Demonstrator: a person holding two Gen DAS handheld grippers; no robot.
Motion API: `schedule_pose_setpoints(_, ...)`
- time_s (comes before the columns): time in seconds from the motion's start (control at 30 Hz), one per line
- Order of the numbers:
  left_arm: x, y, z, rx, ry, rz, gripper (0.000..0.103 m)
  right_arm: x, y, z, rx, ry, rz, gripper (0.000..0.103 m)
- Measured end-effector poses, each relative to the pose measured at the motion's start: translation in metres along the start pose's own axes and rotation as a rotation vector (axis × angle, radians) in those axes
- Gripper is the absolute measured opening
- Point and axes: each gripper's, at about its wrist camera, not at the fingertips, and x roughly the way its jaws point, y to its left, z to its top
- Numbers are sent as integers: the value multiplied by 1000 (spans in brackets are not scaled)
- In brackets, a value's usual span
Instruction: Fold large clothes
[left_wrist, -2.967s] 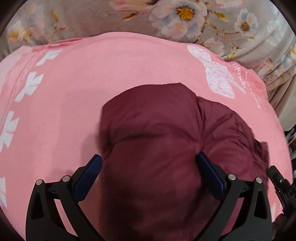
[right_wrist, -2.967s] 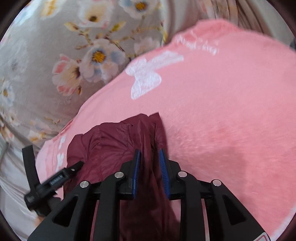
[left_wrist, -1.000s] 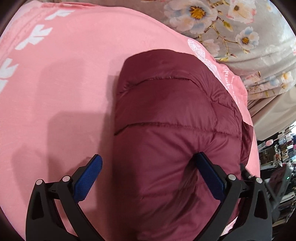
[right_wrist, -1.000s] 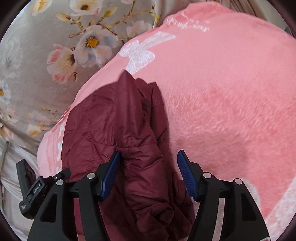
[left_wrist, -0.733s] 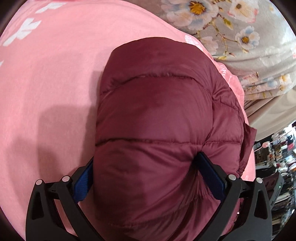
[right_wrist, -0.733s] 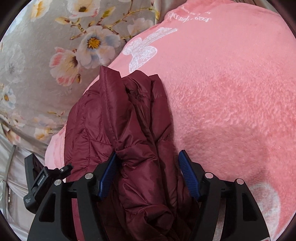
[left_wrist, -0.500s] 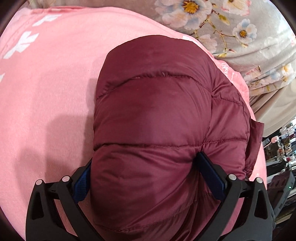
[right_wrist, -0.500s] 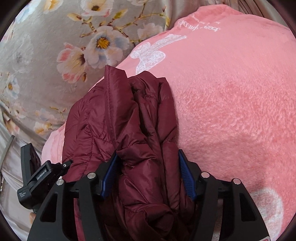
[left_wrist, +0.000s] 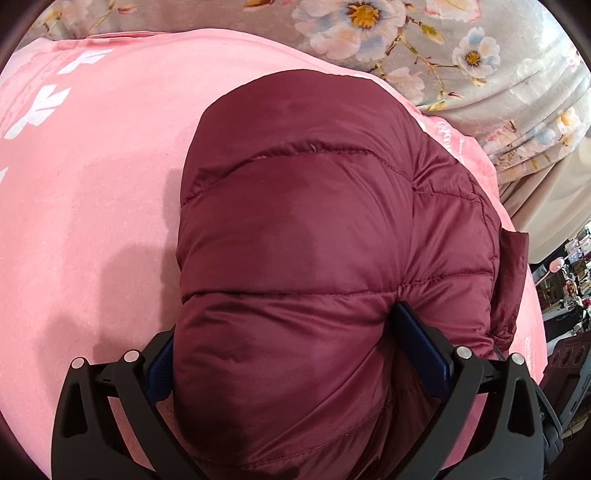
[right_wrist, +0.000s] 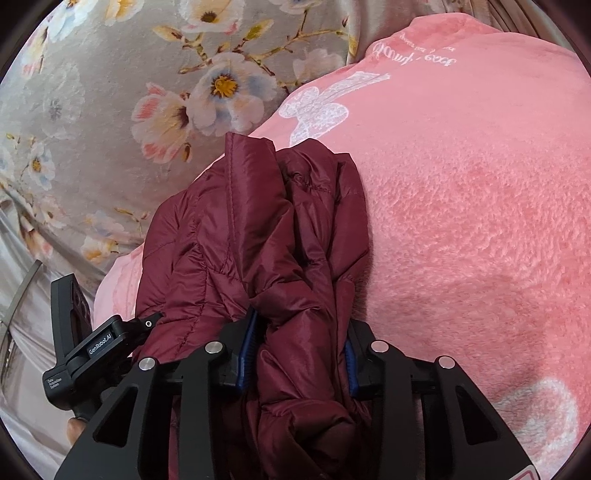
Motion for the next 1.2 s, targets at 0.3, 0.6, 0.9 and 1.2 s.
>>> schedule_pose_setpoints(0.3, -4, 0, -1, 9, -4, -19, 92, -5, 1, 1, -3, -10, 6, 27)
schedule_pose_setpoints(0.6, -49, -10, 5, 40, -29, -137, 40, -49, 27, -1, -21, -87, 25, 14)
schedule_pose_setpoints(0.9, -147, -55, 11, 179, -193, -269, 37, -144, 80, 14, -126, -287, 86, 14)
schedule_pose_setpoints(1.2, -268, -64, 23, 335, -486, -262, 37, -194, 168, 27, -298, -457, 232, 14)
